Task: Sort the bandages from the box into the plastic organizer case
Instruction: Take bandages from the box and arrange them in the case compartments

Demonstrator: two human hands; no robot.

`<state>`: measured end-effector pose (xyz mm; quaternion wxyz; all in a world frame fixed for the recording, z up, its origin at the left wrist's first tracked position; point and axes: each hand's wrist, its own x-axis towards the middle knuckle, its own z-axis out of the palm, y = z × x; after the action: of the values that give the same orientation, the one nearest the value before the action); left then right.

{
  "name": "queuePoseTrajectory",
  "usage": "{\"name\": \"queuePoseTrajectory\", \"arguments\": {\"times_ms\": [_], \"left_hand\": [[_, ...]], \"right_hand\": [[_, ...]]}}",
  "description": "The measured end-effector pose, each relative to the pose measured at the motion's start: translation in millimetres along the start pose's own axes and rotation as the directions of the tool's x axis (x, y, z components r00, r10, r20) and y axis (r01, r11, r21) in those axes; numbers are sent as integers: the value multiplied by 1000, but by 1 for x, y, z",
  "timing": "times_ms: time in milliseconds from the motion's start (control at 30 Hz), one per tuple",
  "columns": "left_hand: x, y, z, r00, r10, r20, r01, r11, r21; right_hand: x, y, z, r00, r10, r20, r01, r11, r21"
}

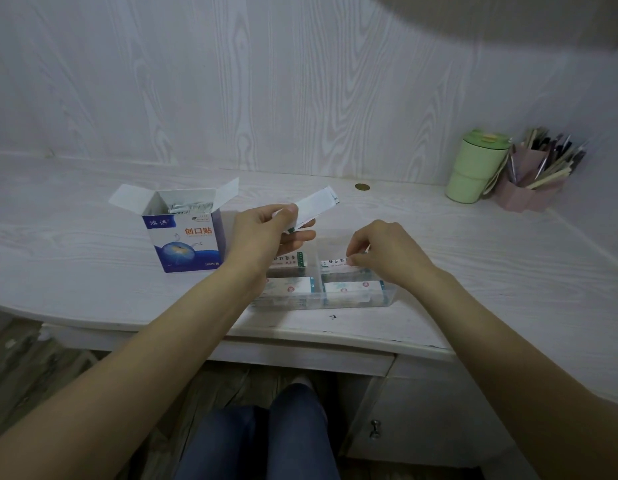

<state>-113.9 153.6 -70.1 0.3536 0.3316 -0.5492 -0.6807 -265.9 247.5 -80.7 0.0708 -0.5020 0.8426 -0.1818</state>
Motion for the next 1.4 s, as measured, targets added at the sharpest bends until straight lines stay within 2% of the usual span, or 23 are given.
{"name": "queuePoseTrajectory", "arguments": {"times_ms": [100, 167, 233, 300, 333, 400, 500, 667, 733, 800, 900, 1000, 1100, 1200, 1400], "left_hand": [[-1, -1, -1, 999, 20, 36, -21, 1000, 19], [-1, -1, -2, 998, 37, 59, -38, 999, 28], [-1, -2, -1, 997, 45, 70, -45, 999, 11], [-1, -2, 0, 996, 50, 73, -51, 999, 11], [-2, -3, 1, 996, 52, 74, -53, 998, 16], [-3, -3, 4, 995, 54, 85, -56, 998, 15], [-5, -2, 8, 993, 34, 117, -31, 999, -28], [-5, 1, 5, 993, -12, 120, 28, 991, -133], [-3, 1, 2, 995, -19, 98, 31, 992, -126], [-1, 1, 0, 998, -23, 60, 30, 992, -121], [0, 1, -2, 999, -11, 33, 15, 995, -103], [1, 1, -2, 1000, 4, 28, -1, 995, -97], [2, 1, -1, 1000, -4, 16, 6, 995, -99], [3, -1, -1, 1000, -14, 26, 16, 996, -88], [2, -2, 0, 1000, -9, 28, 10, 998, -60]], "right_hand": [[0, 1, -2, 1000, -9, 2, 9, 1000, -10], [-2, 0, -7, 998, -13, -59, 17, 998, 66], [-7, -5, -18, 993, 24, -115, 16, 941, 337], [-14, -12, -28, 999, 46, -23, -19, 742, 670], [-18, -15, -30, 999, 30, 37, -47, 664, 747], [-20, -20, -27, 999, 11, 47, -44, 607, 793], [-17, -20, -20, 994, 93, -48, -11, 545, 838], [-17, -12, -20, 988, 126, -86, 39, 337, 941], [-17, -7, -21, 983, 152, -103, 52, 306, 951], [-14, -1, -22, 975, 176, -139, 57, 405, 912], [-9, 11, -17, 960, 220, -171, -13, 649, 761], [-6, 15, -9, 962, 215, -170, -56, 760, 648], [-5, 14, -1, 979, 143, -147, -55, 876, 480], [-2, 11, 5, 987, 80, -138, -29, 941, 337], [1, 10, 12, 995, -18, -98, 33, 987, 156]]}}
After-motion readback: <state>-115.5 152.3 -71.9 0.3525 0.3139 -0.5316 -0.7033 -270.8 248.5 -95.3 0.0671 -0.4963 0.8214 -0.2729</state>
